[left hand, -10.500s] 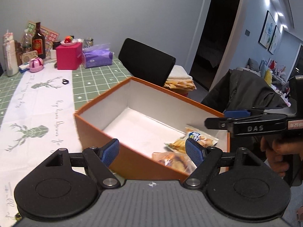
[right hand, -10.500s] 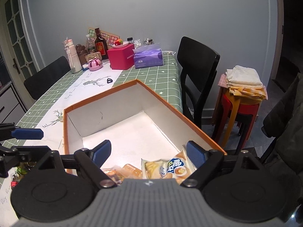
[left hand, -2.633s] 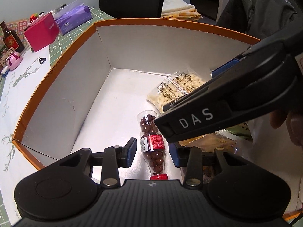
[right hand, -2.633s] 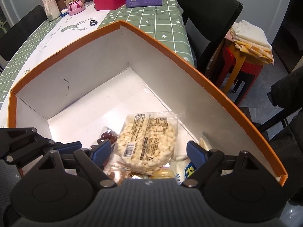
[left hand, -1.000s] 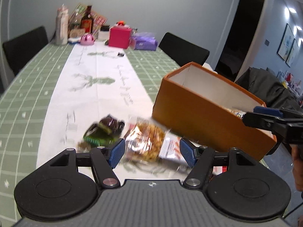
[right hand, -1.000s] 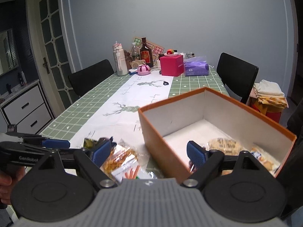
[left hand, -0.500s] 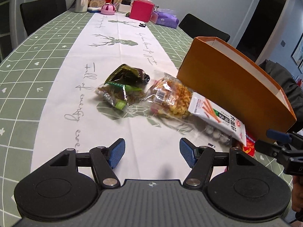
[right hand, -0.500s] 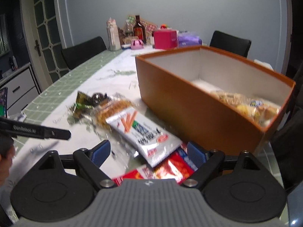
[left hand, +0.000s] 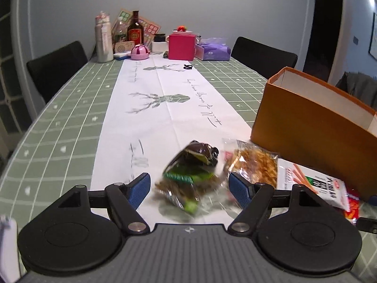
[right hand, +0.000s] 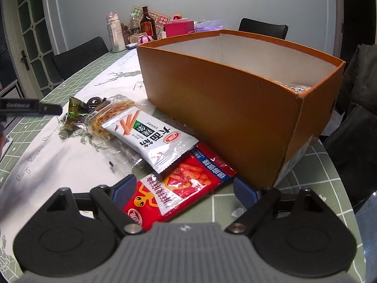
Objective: Organize snacks
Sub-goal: 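Bring the left tool over the green raisin bag while the right tool approaches the red spicy-strip bag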
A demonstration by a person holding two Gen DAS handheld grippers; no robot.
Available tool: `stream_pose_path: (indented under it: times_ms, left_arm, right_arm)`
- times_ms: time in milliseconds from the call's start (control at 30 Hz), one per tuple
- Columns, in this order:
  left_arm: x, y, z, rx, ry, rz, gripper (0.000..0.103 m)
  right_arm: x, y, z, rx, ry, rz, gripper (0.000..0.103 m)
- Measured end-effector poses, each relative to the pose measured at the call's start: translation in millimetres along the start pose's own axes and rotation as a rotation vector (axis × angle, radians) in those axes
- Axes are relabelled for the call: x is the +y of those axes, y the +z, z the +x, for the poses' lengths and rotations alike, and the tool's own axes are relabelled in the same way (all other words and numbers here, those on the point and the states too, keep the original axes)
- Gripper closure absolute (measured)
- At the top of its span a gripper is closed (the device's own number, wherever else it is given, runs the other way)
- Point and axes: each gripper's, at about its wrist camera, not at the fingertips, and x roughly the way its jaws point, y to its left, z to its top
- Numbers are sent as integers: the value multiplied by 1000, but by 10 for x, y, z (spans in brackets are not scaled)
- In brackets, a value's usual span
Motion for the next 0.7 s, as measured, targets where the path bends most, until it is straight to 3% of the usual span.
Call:
stream_pose_path:
  times_ms: [300, 500, 600, 700]
  left_arm:
    - [-11, 11, 447, 69, -3, 111, 15]
    - [19, -29, 545, 98, -19, 105, 16]
    - [-4, -78, 557, 114, -18, 139, 37]
    - [-45, -118, 512, 111, -17, 172, 38]
  right_arm:
    - [-53, -23, -13, 7, -8, 7, 16]
    - [-82, -47, 13, 16, -15, 22, 16]
    - [-72, -63, 27, 23, -15, 22, 16]
    - [-57, -67, 40, 26, -14, 23, 16]
